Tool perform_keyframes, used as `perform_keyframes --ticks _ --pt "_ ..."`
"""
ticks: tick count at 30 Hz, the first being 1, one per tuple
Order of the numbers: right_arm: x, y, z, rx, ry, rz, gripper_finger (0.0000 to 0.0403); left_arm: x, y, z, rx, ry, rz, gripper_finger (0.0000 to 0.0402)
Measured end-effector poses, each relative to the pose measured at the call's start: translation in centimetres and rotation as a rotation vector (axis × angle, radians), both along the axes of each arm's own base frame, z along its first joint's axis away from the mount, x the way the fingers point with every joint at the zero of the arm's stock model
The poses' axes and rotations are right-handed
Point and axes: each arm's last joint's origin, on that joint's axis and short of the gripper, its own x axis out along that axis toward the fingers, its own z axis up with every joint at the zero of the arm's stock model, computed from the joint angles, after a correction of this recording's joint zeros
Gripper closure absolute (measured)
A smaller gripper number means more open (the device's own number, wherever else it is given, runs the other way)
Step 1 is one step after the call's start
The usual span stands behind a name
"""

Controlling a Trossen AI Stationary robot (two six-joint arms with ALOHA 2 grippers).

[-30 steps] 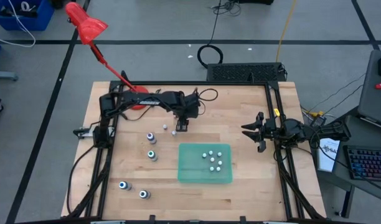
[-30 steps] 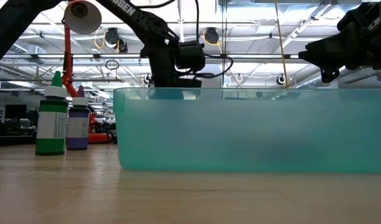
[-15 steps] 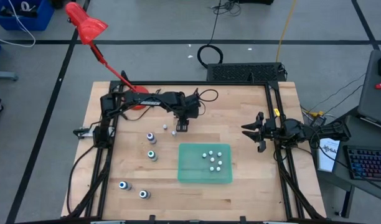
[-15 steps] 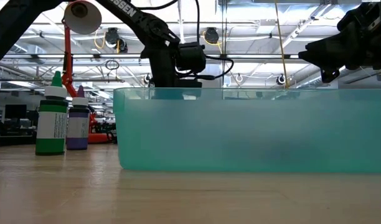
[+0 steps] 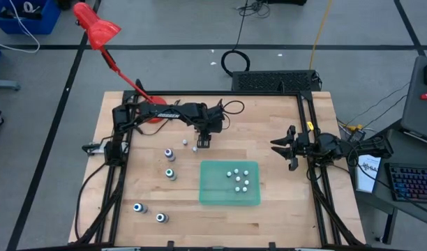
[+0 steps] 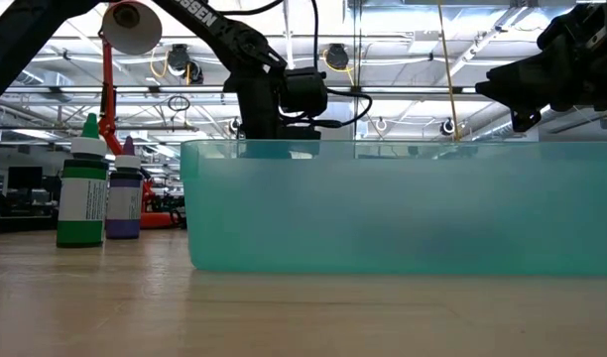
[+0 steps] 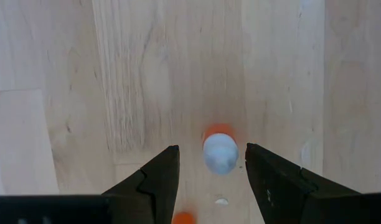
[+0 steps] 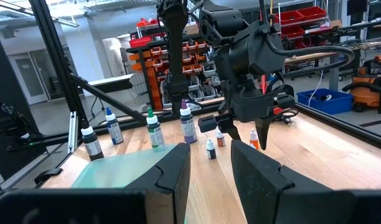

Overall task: Pick & Place food coloring
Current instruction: Put the small orange food coloring bottle into the green bin

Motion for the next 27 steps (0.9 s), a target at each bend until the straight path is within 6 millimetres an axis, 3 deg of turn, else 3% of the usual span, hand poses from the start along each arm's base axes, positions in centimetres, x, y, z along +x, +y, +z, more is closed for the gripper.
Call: perform_keyframes --ticks 27 --pt "0.00 0.00 0.00 0.000 0.000 0.000 0.0298 -0.11 -0.06 -0.09 -0.016 0.011 0.012 0.0216"
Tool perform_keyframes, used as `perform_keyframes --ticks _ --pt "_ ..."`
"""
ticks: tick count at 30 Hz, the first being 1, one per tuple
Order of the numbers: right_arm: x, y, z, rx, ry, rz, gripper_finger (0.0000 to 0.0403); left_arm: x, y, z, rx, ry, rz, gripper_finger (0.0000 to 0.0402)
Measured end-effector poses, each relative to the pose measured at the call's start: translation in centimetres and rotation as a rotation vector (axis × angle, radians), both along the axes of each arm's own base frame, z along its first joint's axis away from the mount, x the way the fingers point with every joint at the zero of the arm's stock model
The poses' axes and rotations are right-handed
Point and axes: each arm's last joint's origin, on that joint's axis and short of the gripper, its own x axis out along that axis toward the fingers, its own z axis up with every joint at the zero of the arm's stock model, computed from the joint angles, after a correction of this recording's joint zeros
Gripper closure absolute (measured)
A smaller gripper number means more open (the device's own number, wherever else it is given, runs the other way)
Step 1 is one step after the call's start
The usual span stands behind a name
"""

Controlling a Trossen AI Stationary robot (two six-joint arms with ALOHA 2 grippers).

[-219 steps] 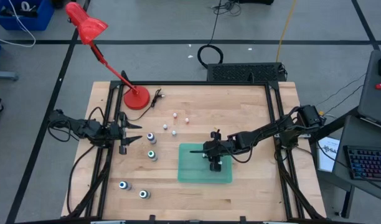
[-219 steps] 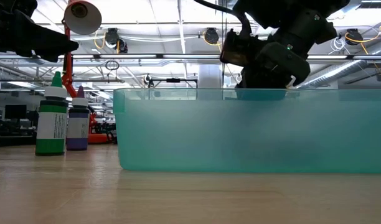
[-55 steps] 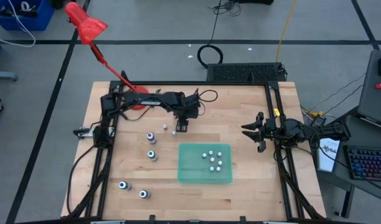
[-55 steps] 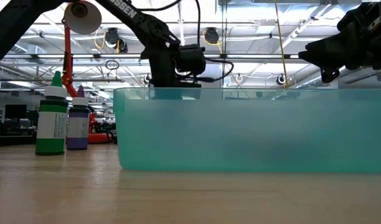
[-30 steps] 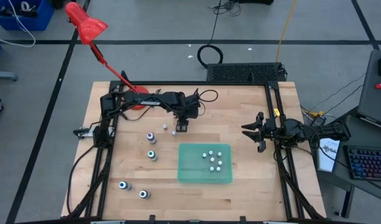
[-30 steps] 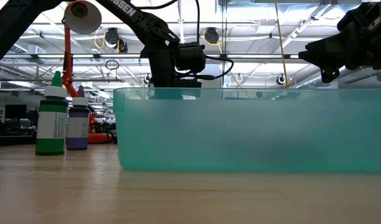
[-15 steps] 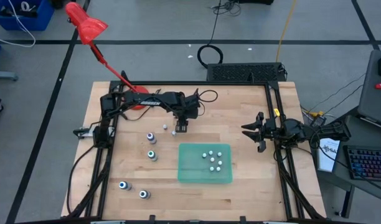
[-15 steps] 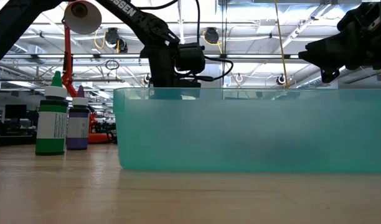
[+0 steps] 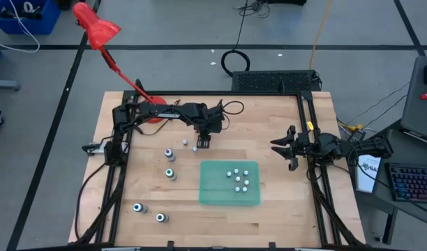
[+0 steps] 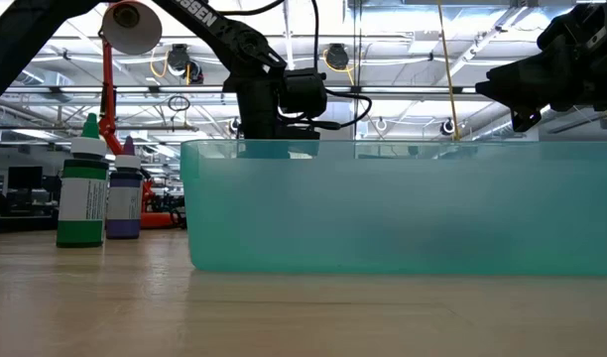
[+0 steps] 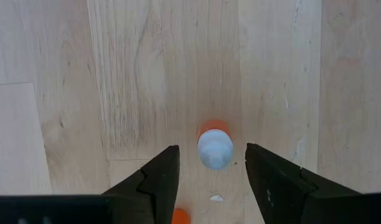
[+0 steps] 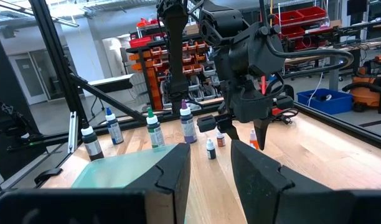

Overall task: Pick & Place food coloring
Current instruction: Put the small orange food coloring bottle into the green bin

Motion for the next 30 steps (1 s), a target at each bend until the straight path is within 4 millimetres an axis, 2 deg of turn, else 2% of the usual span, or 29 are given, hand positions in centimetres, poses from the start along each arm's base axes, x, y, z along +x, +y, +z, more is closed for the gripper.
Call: perform_keyframes --ticks 7,16,22,30 --pt "0.00 0.00 0.00 0.000 0.000 0.001 0.0298 0.02 0.00 0.00 0.000 -0.001 0.000 0.0224" --pt "0.00 0.00 0.00 0.000 0.000 0.000 0.0298 0.04 -0.01 0.00 0.000 -0.003 0.001 0.0333" --pt "0.00 0.00 0.00 0.000 0.000 0.000 0.0298 0.02 -0.02 0.02 -0.003 0.000 -0.019 0.0390" --pt "0.00 0.00 0.00 0.000 0.000 0.001 0.0298 0.01 -0.01 0.02 0.000 0.002 -0.001 0.0391"
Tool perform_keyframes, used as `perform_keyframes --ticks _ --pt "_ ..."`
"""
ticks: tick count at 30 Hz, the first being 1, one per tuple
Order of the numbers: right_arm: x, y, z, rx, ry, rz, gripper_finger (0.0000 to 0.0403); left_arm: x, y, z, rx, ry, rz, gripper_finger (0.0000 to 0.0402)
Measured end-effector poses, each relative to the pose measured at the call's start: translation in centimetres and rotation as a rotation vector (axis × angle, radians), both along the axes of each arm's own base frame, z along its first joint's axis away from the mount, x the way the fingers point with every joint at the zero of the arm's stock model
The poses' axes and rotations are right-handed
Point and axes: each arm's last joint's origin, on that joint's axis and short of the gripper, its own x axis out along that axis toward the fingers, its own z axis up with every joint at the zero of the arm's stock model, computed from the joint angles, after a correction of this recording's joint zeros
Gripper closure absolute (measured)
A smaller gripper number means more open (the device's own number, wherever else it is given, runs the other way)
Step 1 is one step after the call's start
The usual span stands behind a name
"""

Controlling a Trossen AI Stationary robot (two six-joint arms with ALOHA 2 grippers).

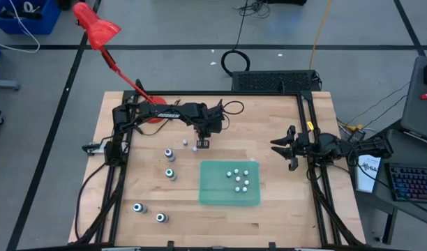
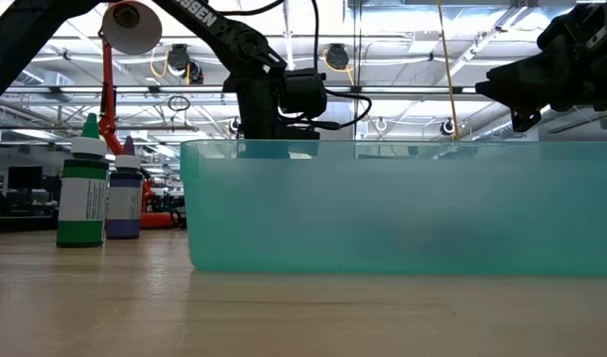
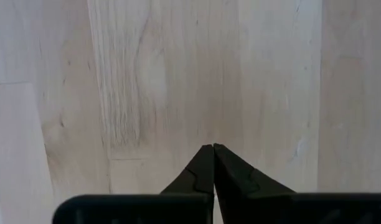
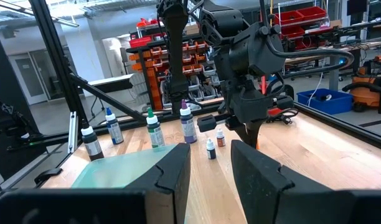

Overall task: Pick & Place food coloring
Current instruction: Put the small orange food coloring bottle into the green bin

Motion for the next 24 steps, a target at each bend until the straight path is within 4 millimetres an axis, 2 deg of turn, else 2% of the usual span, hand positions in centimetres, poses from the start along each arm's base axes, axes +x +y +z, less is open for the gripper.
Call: perform_keyframes --ticks 4,9,12,15,19,24 --pt "0.0 0.0 0.0 0.000 0.000 0.000 0.0298 -0.4 -0.3 0.6 0.038 0.032 -0.027 0.0397" --pt "0.0 0.0 0.0 0.000 0.000 0.000 0.0298 -2.1 -0.8 3.7 0.131 0.078 0.033 0.0381" --pt "0.0 0.0 0.0 0.000 0.000 0.000 0.0298 -3.1 -0.5 5.3 0.129 0.061 0.133 0.0362" --pt "0.0 0.0 0.0 0.000 0.000 0.000 0.0298 -3.9 0.3 6.6 0.067 0.006 0.233 0.0326" --pt "0.0 0.0 0.0 0.000 0.000 0.000 0.0298 -4.8 1.7 5.7 -0.010 0.030 0.300 0.0261" --pt "0.0 0.0 0.0 0.000 0.000 0.000 0.0298 -5.5 3.0 3.1 -0.019 0.034 0.331 0.0197"
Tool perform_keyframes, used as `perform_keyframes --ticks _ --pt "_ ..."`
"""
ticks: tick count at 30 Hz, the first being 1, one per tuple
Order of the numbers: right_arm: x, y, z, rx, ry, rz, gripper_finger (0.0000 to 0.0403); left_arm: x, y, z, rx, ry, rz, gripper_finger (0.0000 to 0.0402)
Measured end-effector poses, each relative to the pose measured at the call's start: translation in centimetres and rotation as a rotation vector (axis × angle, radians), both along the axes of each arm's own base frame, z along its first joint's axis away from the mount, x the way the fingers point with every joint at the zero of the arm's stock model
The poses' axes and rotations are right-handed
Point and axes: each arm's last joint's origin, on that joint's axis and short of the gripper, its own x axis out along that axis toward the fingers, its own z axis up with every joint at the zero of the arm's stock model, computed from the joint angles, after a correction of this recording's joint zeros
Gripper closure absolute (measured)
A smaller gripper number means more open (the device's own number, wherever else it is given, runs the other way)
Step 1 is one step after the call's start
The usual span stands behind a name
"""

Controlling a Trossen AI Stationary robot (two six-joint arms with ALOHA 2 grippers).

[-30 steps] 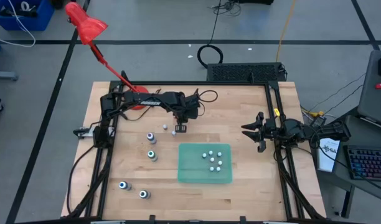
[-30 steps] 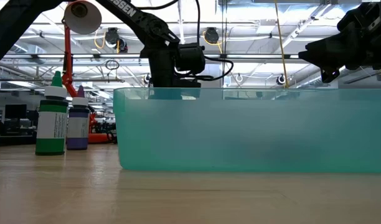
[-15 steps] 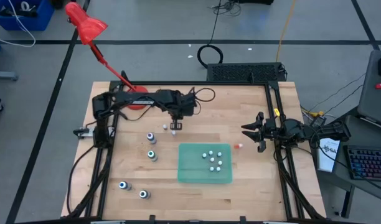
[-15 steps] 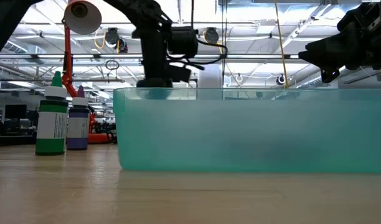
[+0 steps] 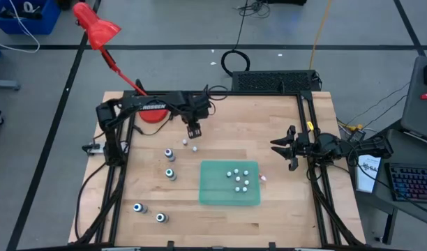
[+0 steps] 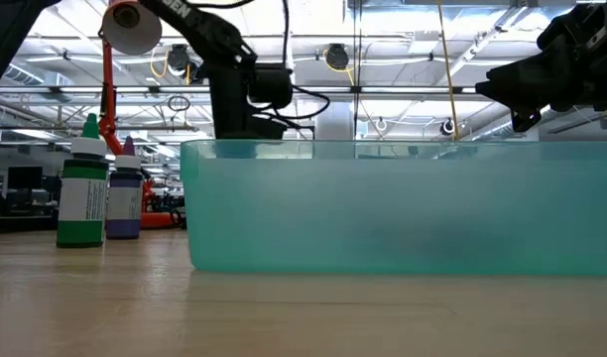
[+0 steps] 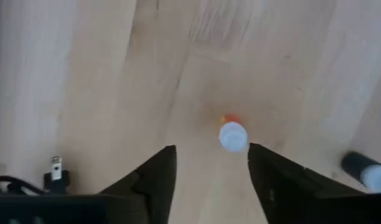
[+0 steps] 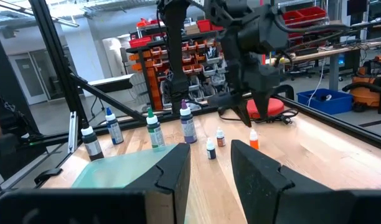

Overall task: Pick & Place food coloring
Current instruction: Put the small orange food coloring bottle into the green bin

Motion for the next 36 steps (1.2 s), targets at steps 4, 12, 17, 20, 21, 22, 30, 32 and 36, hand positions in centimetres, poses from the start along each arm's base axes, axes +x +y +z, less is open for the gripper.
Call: perform_keyframes --ticks 4,12,17,20,21,22,30,32,36 --pt "0.0 0.0 0.0 0.000 0.000 0.000 0.0298 0.0 -0.1 -1.3 0.003 -0.049 -0.013 0.0171" --pt "0.0 0.0 0.0 0.000 0.000 0.000 0.0298 -0.6 -0.7 -3.1 -0.001 -0.038 -0.032 0.0171" --pt "0.0 0.0 0.0 0.000 0.000 0.000 0.0298 -0.3 -0.5 -3.2 0.018 -0.079 -0.033 0.0178" --pt "0.0 0.0 0.0 0.000 0.000 0.000 0.0298 -0.2 -0.5 -3.2 0.024 -0.084 -0.035 0.0177" --pt "0.0 0.0 0.0 0.000 0.000 0.000 0.0298 -0.3 -0.5 -3.2 0.023 -0.081 -0.034 0.0177" --pt "0.0 0.0 0.0 0.000 0.000 0.000 0.0298 -0.3 -0.5 -3.2 0.023 -0.080 -0.035 0.0178" --pt "0.0 0.0 0.0 0.000 0.000 0.000 0.0298 -0.5 -0.5 -3.3 0.014 -0.060 -0.034 0.0187" --pt "0.0 0.0 0.0 0.000 0.000 0.000 0.0298 -0.5 -0.5 -3.3 0.012 -0.058 -0.034 0.0191" --pt "0.0 0.0 0.0 0.000 0.000 0.000 0.0298 -0.3 -0.5 -3.2 0.020 -0.076 -0.033 0.0195"
